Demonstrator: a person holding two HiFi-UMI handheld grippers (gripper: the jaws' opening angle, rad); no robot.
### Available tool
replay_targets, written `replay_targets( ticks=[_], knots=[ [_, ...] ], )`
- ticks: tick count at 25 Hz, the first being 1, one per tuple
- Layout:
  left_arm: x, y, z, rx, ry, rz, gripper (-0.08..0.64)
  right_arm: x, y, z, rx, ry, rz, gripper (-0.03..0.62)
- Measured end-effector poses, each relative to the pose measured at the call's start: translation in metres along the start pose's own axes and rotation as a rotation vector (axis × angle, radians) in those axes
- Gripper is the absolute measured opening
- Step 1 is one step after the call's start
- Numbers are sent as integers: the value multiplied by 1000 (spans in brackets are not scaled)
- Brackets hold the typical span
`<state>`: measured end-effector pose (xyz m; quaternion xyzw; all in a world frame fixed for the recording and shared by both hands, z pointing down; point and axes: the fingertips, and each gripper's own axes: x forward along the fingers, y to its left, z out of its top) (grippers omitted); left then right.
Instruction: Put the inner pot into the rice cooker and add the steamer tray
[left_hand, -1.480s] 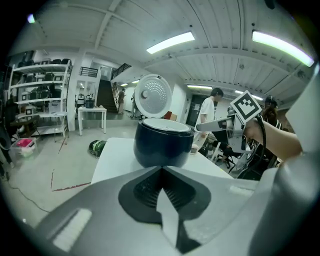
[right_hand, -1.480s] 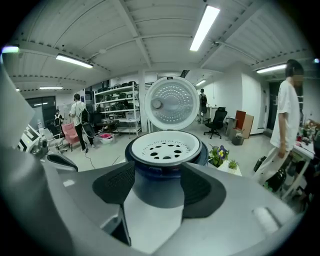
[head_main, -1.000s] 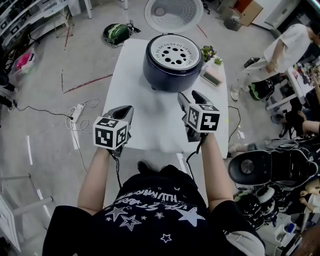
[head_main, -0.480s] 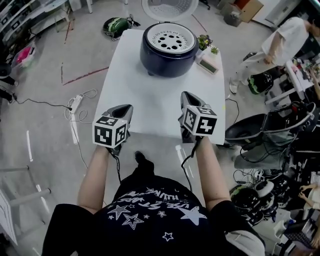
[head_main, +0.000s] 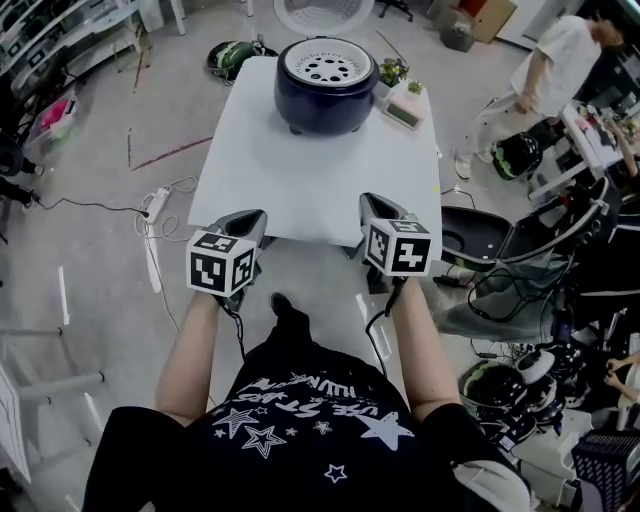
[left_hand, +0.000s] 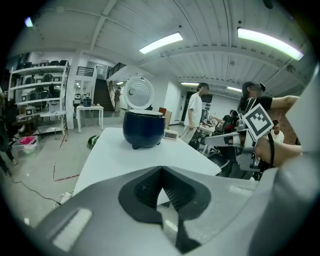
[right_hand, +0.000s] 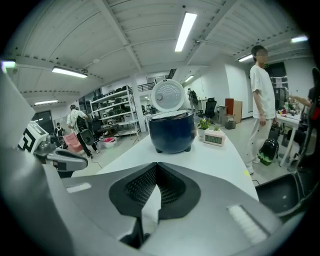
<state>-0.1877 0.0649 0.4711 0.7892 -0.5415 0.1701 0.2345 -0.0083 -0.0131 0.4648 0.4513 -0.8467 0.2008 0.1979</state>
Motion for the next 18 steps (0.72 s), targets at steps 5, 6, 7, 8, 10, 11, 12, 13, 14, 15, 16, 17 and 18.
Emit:
replay_targets(
  ticks=[5,6,7,8,10,11,12,13,14,15,16,17,18],
  knots=[
    [-24,-11,-14,10,-7,27,3,-21,13,-13,-2,-6,25,28],
    [-29,-12,-16,10,-9,33,3,-26,16,-15,-5,-6,27,28],
    [-34,-14,-19,12,-11,39,3,-30,18,-18,-7,-7,29,28],
    [-38,-17,-22,14,-13,46,3,-35,19,-21,-8,-8,30,28],
    [-44,-24,-30,18,-13,57,3,-45,19,-28,-2,-13,35,28],
    [-46,-28,-34,20,-12,60,3,-49,19,-32,4,-16,39,28],
    [-48,-32,-38,21,-11,63,3,-54,20,-35,9,-20,44,28],
    [-50,-36,-41,22,-10,65,3,-58,20,-38,13,-24,48,28],
    [-52,-39,-43,23,-9,67,3,-62,21,-41,17,-27,51,28],
    [-53,-42,-46,24,-8,69,3,-66,22,-45,19,-28,54,28],
    [-55,-45,-49,26,-7,70,3,-69,23,-48,20,-28,55,28],
    [-57,-48,-51,27,-6,71,3,-73,23,-51,21,-28,57,28],
    [-58,-51,-54,29,-5,73,3,-76,24,-55,22,-27,58,28]
  ],
)
